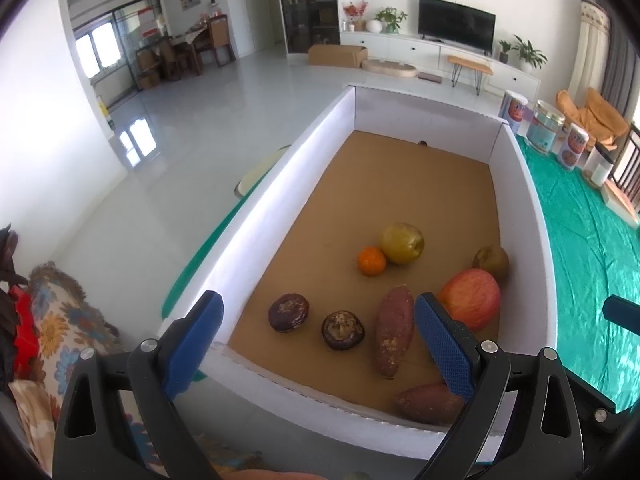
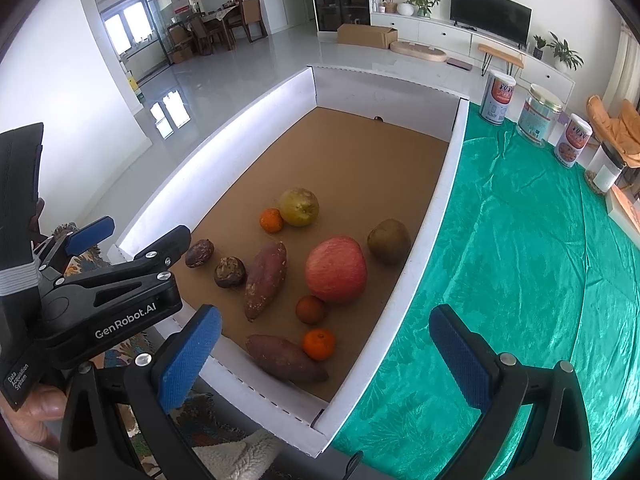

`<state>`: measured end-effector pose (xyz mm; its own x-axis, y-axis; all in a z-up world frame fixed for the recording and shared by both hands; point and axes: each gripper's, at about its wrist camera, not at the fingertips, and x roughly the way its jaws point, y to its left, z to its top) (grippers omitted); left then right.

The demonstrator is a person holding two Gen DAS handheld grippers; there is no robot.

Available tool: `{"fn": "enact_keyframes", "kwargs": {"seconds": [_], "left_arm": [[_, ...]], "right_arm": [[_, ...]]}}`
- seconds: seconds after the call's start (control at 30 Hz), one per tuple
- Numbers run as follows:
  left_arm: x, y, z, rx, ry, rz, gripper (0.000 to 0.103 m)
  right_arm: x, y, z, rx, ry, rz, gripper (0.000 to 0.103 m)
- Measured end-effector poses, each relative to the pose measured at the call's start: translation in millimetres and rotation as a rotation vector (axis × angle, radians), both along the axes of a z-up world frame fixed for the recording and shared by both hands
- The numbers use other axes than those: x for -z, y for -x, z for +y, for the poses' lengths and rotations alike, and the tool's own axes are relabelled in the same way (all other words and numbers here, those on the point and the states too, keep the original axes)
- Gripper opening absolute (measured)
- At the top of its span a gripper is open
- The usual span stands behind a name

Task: Organize fruits

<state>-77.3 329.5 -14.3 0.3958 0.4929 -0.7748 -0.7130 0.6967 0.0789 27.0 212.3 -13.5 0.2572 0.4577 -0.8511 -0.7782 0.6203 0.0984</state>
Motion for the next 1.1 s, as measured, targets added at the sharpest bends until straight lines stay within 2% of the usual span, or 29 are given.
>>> {"fn": "enact_keyframes", "kwargs": {"seconds": [0.5,1.1], "left_arm": [[1.1,-0.2,0.4,-0.004,-0.014,0.001,0.097],[0.6,2.3,0.0,0.004,-0.014,-0.004,0.097]], "right_arm": [[1.8,0.0,4.2,-0.002,0.018,-0.023,0.103],[4.3,1.2,9.2,-0.009,0.013,-0.006,0.103]]}}
